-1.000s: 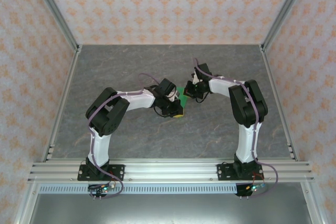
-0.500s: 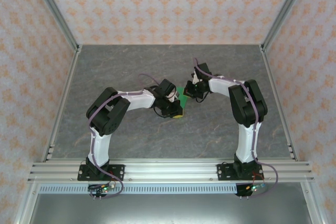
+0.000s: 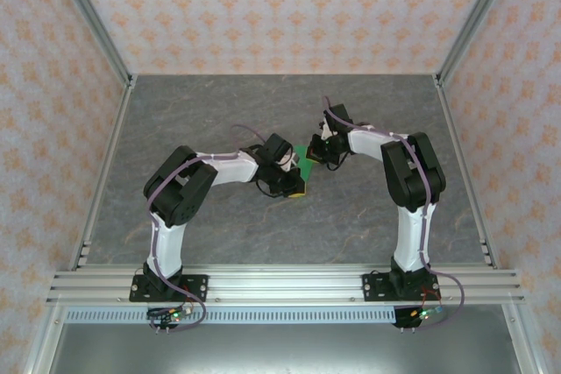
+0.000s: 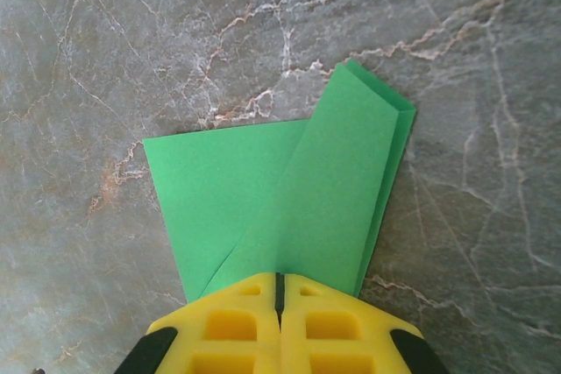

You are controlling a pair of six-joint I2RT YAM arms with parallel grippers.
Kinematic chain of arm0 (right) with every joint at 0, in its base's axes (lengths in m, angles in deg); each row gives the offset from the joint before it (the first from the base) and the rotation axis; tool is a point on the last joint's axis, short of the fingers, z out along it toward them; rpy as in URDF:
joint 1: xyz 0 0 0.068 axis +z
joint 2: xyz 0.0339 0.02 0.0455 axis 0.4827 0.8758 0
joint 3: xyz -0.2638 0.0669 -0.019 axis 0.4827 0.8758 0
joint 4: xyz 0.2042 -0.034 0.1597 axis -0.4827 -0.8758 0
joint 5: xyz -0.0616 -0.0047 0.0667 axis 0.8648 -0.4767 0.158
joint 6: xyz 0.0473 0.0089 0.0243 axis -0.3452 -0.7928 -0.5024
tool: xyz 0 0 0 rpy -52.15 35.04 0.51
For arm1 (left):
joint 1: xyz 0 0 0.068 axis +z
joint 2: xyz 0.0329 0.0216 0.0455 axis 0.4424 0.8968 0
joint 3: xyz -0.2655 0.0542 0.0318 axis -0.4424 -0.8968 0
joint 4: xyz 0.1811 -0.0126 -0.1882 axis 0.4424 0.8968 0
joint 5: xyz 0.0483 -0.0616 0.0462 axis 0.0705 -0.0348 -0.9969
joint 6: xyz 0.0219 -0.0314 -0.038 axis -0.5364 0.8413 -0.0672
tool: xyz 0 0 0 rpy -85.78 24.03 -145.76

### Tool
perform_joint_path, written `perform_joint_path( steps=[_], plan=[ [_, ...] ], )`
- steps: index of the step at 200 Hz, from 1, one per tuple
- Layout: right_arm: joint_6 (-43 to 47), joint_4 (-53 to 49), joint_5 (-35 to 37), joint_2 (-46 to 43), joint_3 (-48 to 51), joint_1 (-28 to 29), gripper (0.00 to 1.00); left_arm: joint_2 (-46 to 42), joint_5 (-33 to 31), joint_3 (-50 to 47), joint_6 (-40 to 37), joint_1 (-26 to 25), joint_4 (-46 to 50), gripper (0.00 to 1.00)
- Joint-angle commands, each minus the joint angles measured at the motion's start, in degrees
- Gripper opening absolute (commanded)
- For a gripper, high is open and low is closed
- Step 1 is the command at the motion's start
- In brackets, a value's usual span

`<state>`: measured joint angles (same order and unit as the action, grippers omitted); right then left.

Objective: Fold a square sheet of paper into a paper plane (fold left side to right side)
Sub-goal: Fold the wing for the fifth time at the center of the table.

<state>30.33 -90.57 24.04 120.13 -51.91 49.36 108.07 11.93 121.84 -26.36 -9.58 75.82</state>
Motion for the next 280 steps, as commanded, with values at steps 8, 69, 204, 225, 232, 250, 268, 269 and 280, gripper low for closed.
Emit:
perform_joint_path(
  steps=[8, 69, 204, 225, 232, 250, 268, 269, 280],
  plan=[
    [0.8, -4.7, 5.9, 4.5, 0.5, -0.2, 0.03, 0.2, -0.6, -4.6, -1.0, 0.0, 5.1, 0.08],
    [0.8, -5.5, 6.2, 5.0, -0.1, -0.2, 0.03, -2.8, 1.8, -7.9, -2.4, -0.7, 5.4, 0.08],
    [1.2, -6.0, 5.9, 5.1, -0.6, -0.2, 0.03, -8.1, 5.7, 3.2, -5.6, 3.9, 10.6, 0.07],
    [1.2, -6.0, 5.9, 5.1, -0.6, -0.2, 0.03, -5.9, 6.4, 6.0, -5.8, 3.8, 10.4, 0.07],
    [1.2, -6.0, 5.8, 5.1, -0.6, -0.2, 0.03, -3.5, 6.4, 6.7, -5.8, 3.8, 10.3, 0.07],
    [1.2, -6.1, 5.8, 5.1, -0.7, -0.2, 0.03, -0.9, 6.8, 8.3, -5.4, 3.1, 9.4, 0.07],
    [1.3, -6.1, 5.7, 5.1, -0.7, -0.2, 0.03, 1.3, 6.9, 10.2, -5.7, 2.1, 9.5, 0.07],
    [1.3, -6.1, 5.7, 5.2, -0.7, -0.2, 0.03, 1.4, 6.9, 10.3, -5.7, 2.1, 9.5, 0.07],
    [1.3, -6.2, 5.6, 5.1, -0.7, -0.3, 0.03, 2.7, 6.7, 11.2, -5.9, 1.8, 9.9, 0.07]
  ],
)
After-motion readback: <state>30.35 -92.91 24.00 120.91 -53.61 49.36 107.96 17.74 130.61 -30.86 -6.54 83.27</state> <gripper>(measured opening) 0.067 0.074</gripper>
